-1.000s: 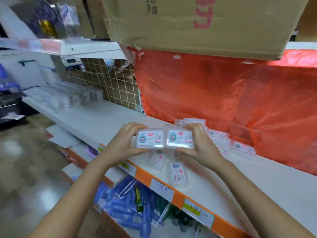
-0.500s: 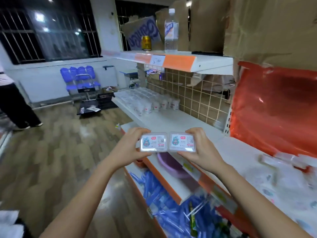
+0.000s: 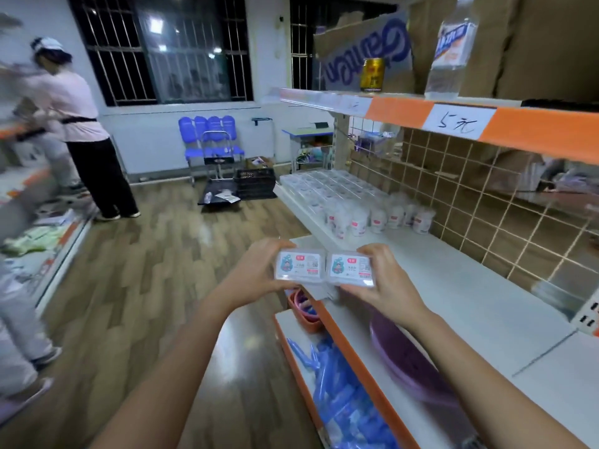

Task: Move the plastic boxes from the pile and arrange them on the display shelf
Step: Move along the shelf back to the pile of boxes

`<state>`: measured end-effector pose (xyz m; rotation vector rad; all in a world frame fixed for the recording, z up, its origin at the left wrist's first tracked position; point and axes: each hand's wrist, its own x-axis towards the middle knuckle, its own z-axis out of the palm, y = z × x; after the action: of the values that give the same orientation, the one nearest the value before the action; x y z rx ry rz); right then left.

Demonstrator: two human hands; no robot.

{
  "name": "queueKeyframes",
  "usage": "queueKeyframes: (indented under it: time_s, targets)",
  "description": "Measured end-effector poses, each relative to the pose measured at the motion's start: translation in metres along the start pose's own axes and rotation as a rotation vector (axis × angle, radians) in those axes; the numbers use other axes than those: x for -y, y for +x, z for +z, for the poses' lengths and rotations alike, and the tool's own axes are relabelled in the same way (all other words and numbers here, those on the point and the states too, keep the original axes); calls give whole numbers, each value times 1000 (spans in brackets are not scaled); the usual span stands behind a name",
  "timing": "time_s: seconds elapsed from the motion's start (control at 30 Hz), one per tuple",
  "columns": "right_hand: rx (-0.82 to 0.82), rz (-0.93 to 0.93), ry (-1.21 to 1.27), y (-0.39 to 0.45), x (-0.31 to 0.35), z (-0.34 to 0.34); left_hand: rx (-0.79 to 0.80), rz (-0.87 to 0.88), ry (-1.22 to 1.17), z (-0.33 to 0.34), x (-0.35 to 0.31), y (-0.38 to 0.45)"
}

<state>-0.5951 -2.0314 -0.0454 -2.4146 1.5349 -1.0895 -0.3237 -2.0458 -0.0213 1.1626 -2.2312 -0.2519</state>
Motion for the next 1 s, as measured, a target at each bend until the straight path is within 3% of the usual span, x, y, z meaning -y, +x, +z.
queueKeyframes:
  time_s: [0.43, 0.73, 1.0]
  targets:
    - [-1, -40, -51, 202, -63, 74, -2, -131, -10, -20, 145, 156]
    - [-9, 35, -143, 284, -105, 113, 48, -41, 33, -9, 226, 242]
    - [-47, 254, -235, 355, -127, 143, 128, 120, -39, 11, 306, 342]
